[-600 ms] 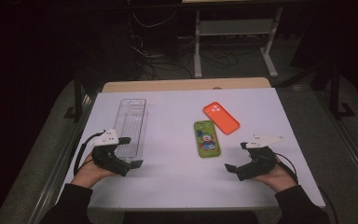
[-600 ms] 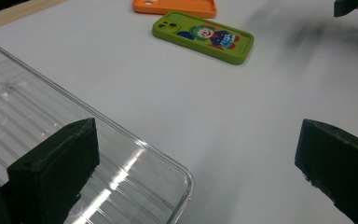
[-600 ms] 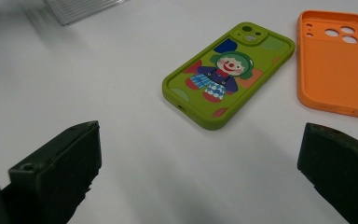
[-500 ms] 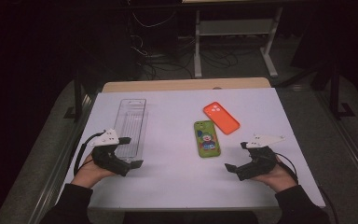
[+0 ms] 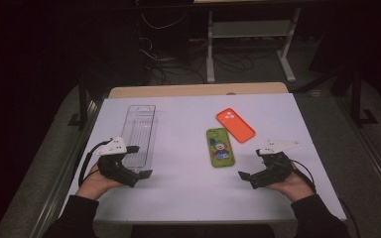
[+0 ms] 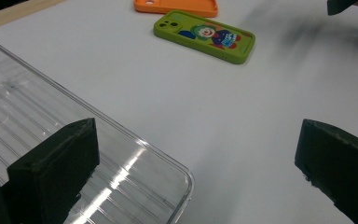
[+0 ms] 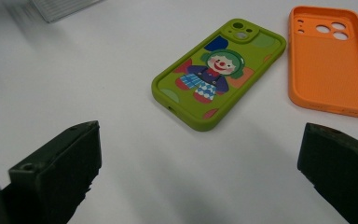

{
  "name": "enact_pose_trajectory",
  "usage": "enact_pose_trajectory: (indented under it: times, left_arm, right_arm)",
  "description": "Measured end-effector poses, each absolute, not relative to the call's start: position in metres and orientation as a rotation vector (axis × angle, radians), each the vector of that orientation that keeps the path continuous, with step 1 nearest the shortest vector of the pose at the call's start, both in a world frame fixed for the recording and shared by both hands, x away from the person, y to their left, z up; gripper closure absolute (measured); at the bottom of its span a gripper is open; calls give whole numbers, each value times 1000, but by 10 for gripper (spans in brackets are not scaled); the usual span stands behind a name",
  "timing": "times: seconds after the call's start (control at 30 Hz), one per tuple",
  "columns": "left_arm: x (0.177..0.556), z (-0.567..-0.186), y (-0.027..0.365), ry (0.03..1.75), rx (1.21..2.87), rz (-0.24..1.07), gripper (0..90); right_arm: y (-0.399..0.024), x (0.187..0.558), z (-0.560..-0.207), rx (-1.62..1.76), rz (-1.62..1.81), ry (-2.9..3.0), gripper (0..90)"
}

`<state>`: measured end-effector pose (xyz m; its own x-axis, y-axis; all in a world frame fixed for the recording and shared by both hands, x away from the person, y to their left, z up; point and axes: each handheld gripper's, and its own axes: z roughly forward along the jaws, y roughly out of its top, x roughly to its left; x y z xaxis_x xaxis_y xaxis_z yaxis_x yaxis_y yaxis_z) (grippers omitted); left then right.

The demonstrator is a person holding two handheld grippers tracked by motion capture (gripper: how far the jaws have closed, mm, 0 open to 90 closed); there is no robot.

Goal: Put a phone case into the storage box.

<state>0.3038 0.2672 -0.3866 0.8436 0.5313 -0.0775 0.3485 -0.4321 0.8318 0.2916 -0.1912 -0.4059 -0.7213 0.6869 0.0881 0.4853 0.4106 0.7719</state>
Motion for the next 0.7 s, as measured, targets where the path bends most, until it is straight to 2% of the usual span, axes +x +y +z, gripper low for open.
enact_pose_trajectory:
  times: [0.27, 0.37, 0.43, 0.53, 0.7]
  left_arm:
    - [304, -386, 268, 635, 2079, 247, 0]
    - [303, -385, 266, 630, 2081, 247, 0]
    - [302, -384, 264, 624, 2082, 250, 0]
    - [301, -385, 263, 627, 2077, 251, 0]
    - [302, -385, 263, 625, 2075, 253, 0]
  right_arm:
    - [-183, 304, -402, 1060, 1165, 2432, 12]
    - [-180, 309, -401, 1078, 1159, 2424, 49]
    - [-177, 314, -399, 1103, 1140, 2412, 126]
    - [-175, 319, -397, 1120, 1120, 2410, 161]
    - [-167, 336, -392, 1164, 1105, 2392, 298]
